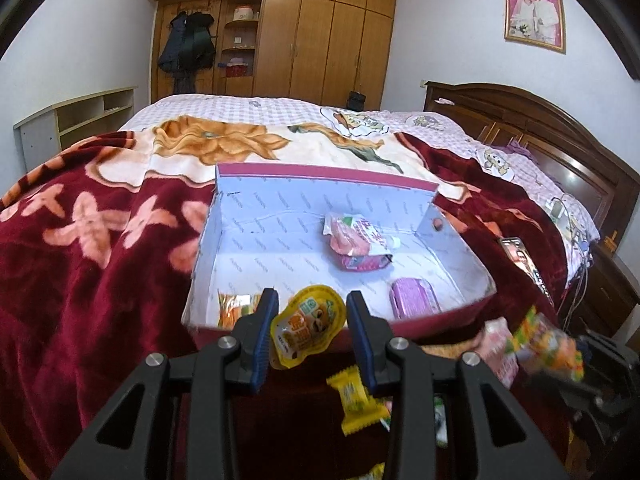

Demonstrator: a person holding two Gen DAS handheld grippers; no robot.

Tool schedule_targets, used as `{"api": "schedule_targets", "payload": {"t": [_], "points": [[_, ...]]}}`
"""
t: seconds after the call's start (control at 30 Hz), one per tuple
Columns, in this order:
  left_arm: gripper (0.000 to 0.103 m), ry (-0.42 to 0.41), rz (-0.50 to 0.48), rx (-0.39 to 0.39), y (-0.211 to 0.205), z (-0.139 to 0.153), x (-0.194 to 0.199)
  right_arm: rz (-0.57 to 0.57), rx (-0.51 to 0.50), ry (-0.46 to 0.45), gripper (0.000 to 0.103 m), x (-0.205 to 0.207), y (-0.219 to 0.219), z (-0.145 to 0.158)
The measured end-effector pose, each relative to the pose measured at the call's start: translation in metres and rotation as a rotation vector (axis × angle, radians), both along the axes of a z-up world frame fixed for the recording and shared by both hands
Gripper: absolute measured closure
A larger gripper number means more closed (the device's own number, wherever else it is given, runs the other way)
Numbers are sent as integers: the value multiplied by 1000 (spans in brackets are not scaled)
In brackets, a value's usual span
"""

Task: Organize snacks
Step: 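Carry the jelly cup with the left tool while the right carries the gummy packet toward the box, then lower the jelly cup into the box with the left tool while the right lowers the gummy packet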

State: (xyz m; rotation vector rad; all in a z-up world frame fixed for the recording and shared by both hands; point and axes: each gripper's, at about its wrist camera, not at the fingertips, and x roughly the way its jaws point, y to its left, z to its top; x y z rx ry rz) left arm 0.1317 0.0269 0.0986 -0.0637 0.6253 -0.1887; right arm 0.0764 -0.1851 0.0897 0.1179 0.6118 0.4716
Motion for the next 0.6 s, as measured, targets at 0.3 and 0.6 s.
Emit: {"api": "schedule_targets", "payload": {"t": [0.3,0.6], "points": [[66,9,4,21,-5,-5,41,-14,-14,13,53,11,-3,-2],[66,31,21,38,-6,-14,79,-33,-33,23,53,25,-8,0]]}}
